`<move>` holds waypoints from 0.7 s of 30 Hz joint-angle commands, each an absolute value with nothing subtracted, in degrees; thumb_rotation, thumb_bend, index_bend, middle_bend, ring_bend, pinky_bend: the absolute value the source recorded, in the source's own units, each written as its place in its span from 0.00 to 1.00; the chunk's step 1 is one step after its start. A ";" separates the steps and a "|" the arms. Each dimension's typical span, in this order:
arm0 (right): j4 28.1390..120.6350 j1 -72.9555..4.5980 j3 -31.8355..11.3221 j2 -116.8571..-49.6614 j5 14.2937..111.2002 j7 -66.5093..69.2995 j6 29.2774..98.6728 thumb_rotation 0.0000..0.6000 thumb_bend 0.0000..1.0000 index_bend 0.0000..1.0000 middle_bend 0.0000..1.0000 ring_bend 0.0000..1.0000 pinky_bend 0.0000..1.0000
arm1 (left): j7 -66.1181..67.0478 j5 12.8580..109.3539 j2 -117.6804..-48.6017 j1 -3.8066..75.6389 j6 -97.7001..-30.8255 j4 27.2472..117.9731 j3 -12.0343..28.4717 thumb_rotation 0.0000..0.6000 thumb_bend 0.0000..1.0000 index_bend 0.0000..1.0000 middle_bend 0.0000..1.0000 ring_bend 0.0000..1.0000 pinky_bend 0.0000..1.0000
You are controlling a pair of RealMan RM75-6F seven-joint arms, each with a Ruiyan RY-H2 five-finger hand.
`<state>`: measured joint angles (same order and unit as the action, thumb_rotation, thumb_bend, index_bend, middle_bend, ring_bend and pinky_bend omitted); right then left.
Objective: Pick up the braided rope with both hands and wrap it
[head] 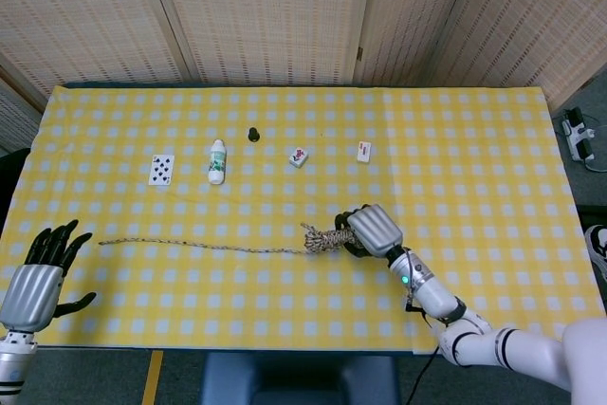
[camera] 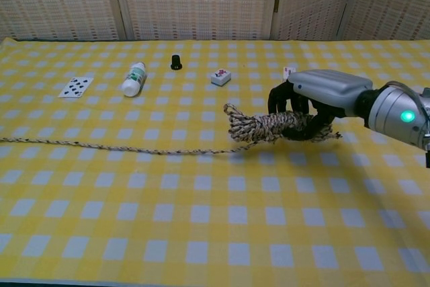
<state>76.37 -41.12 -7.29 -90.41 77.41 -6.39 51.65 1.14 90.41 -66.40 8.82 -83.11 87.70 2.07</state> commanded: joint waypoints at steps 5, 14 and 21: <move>78.54 -40.16 -7.47 -87.78 77.53 -6.14 53.39 1.00 0.51 0.59 0.55 0.58 0.47 | -2.60 91.90 -67.14 16.34 -75.14 87.14 4.15 1.00 0.14 0.25 0.06 0.04 0.00; 79.43 -39.84 -7.50 -87.14 77.09 -6.63 53.96 1.00 0.51 0.59 0.55 0.58 0.47 | -4.42 87.00 -74.15 24.70 -63.36 79.54 6.45 1.00 0.30 0.43 0.13 0.12 0.00; 80.38 -40.03 -7.82 -86.29 76.33 -7.82 53.77 1.00 0.51 0.59 0.55 0.58 0.47 | -0.51 81.41 -80.06 27.90 -58.15 71.81 7.66 1.00 0.32 0.45 0.14 0.12 0.00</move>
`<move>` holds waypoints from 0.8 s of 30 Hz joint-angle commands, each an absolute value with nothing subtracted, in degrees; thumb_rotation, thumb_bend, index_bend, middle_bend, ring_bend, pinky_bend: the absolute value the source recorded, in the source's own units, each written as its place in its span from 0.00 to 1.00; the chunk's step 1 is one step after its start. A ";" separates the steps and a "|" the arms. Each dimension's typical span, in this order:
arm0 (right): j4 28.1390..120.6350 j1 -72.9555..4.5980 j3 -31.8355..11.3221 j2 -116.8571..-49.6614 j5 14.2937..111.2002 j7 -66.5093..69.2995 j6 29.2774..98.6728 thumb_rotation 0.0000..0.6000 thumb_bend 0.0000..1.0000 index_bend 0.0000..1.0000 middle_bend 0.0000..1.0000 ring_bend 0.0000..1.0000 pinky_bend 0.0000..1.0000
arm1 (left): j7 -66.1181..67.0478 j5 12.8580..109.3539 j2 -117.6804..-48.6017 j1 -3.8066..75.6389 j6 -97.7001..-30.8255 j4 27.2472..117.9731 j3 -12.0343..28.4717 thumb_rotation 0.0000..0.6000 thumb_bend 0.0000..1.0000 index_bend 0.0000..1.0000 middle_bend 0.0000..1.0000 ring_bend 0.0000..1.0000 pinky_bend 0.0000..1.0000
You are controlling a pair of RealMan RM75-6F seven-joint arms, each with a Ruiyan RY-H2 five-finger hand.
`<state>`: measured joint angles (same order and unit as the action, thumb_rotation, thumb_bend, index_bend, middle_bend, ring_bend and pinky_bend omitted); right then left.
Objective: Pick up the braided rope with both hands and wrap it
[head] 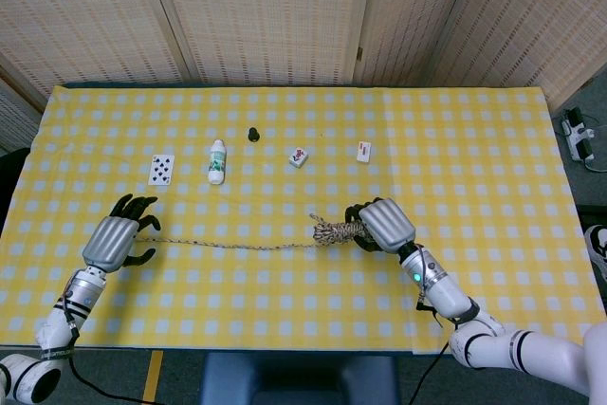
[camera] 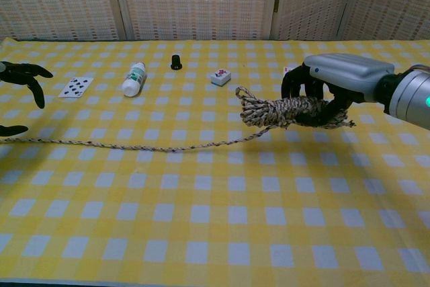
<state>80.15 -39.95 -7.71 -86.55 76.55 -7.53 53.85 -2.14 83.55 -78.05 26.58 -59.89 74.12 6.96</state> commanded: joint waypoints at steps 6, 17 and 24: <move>80.99 -40.17 -8.12 -85.30 75.37 -8.69 53.38 1.00 0.51 0.59 0.55 0.58 0.47 | 1.00 78.30 -82.77 28.63 -56.78 67.89 7.94 1.00 0.32 0.46 0.15 0.12 0.00; 80.91 -40.44 -8.22 -84.98 74.67 -8.74 52.92 1.00 0.51 0.59 0.55 0.58 0.47 | 0.27 75.28 -86.44 29.15 -54.82 62.51 7.45 1.00 0.34 0.49 0.15 0.13 0.00; 80.88 -40.29 -8.21 -84.88 74.63 -8.49 53.32 1.00 0.51 0.59 0.55 0.58 0.47 | -0.06 74.87 -87.73 29.24 -54.22 60.06 6.76 1.00 0.36 0.50 0.15 0.13 0.00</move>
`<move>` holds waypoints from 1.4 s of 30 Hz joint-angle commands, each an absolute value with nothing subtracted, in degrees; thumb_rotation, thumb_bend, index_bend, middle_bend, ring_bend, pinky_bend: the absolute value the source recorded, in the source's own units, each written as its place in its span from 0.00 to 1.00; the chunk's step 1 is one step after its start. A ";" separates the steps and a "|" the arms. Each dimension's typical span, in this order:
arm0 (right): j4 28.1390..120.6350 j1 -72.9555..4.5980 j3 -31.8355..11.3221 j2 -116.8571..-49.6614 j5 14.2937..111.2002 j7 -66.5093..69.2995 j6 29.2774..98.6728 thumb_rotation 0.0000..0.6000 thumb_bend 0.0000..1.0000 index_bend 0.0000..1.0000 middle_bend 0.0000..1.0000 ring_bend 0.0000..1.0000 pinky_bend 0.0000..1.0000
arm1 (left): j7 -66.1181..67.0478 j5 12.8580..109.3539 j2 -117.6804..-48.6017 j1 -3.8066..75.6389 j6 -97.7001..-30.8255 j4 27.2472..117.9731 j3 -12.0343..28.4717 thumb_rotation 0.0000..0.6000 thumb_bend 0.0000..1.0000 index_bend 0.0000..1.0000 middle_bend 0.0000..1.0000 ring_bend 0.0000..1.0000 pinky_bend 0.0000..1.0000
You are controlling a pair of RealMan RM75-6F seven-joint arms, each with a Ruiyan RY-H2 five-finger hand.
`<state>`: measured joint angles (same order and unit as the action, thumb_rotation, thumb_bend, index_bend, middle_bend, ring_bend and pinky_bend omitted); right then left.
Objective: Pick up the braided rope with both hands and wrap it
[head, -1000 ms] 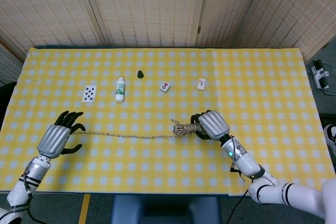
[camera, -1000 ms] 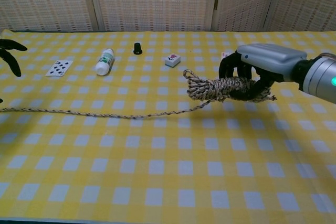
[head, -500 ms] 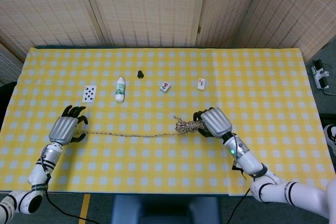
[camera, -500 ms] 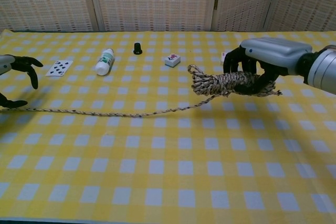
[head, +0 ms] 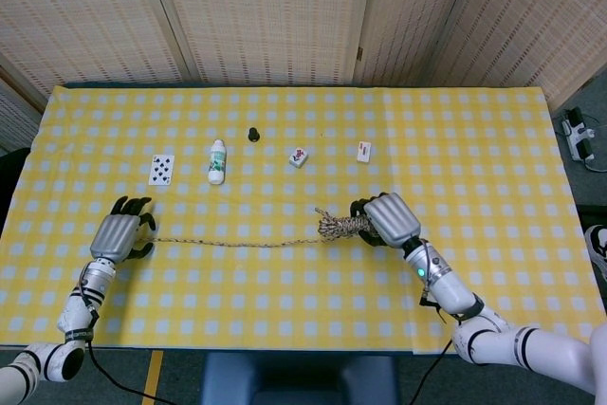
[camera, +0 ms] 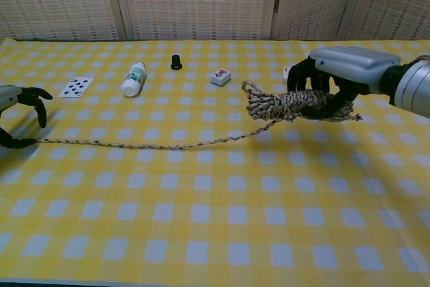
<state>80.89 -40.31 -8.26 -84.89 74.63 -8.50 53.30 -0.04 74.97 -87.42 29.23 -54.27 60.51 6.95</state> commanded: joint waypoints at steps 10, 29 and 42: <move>80.34 -40.24 -7.77 -85.43 74.62 -8.50 53.19 1.00 0.51 0.59 0.55 0.58 0.47 | -1.24 74.12 -88.81 29.59 -53.02 57.86 6.58 1.00 0.39 0.52 0.15 0.13 0.00; 78.99 -40.37 -7.37 -86.10 74.41 -8.28 52.50 1.00 0.51 0.59 0.55 0.58 0.47 | -1.58 73.39 -89.40 29.85 -51.73 56.73 6.10 1.00 0.45 0.58 0.17 0.14 0.00; 79.73 -39.53 -7.45 -85.13 76.15 -5.03 54.25 1.00 0.51 0.59 0.55 0.58 0.47 | -4.97 75.58 -88.09 29.59 -54.98 59.20 6.42 1.00 0.49 0.63 0.20 0.17 0.00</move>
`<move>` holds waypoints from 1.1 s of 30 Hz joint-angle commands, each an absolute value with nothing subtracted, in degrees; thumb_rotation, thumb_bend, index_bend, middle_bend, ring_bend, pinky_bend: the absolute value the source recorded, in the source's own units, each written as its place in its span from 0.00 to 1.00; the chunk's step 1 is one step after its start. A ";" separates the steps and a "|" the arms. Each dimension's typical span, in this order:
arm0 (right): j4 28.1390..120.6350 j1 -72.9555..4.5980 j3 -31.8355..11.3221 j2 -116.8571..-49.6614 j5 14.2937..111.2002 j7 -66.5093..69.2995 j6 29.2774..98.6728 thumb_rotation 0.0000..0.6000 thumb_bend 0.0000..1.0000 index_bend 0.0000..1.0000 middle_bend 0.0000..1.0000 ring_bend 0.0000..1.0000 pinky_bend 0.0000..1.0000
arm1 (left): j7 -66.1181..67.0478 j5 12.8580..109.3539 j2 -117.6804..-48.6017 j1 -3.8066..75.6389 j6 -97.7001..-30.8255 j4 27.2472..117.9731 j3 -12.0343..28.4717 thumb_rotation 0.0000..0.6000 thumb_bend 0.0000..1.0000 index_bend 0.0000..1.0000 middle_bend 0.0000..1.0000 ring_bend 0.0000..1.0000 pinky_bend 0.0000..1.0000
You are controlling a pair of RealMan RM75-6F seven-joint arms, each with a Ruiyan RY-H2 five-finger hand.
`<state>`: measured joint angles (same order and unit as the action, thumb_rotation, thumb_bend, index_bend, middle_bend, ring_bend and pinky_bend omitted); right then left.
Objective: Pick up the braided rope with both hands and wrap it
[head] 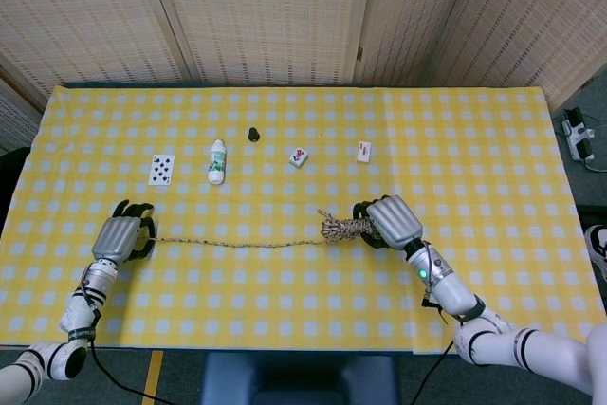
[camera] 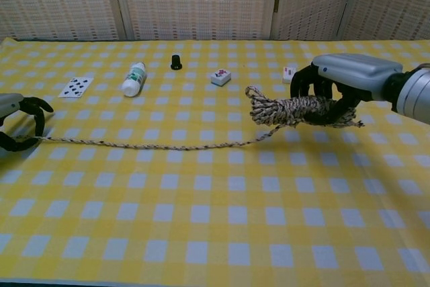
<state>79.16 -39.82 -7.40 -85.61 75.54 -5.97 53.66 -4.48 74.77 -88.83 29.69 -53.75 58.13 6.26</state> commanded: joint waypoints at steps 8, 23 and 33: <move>86.01 -38.65 -6.65 -81.36 81.98 3.70 56.66 1.00 0.51 0.60 0.55 0.59 0.48 | -5.50 78.87 -82.12 30.22 -59.57 69.49 7.75 1.00 0.49 0.64 0.21 0.17 0.00; 95.58 -41.44 -4.68 -83.13 83.48 3.37 51.43 1.00 0.51 0.63 0.57 0.61 0.50 | 1.98 76.61 -76.58 38.90 -55.86 88.81 14.52 1.00 0.49 0.63 0.21 0.17 0.00; 95.43 -42.77 -8.34 -89.91 73.33 0.56 49.74 1.00 0.51 0.67 0.60 0.63 0.50 | 4.84 75.92 -75.35 42.78 -54.85 100.17 16.37 1.00 0.49 0.63 0.21 0.17 0.00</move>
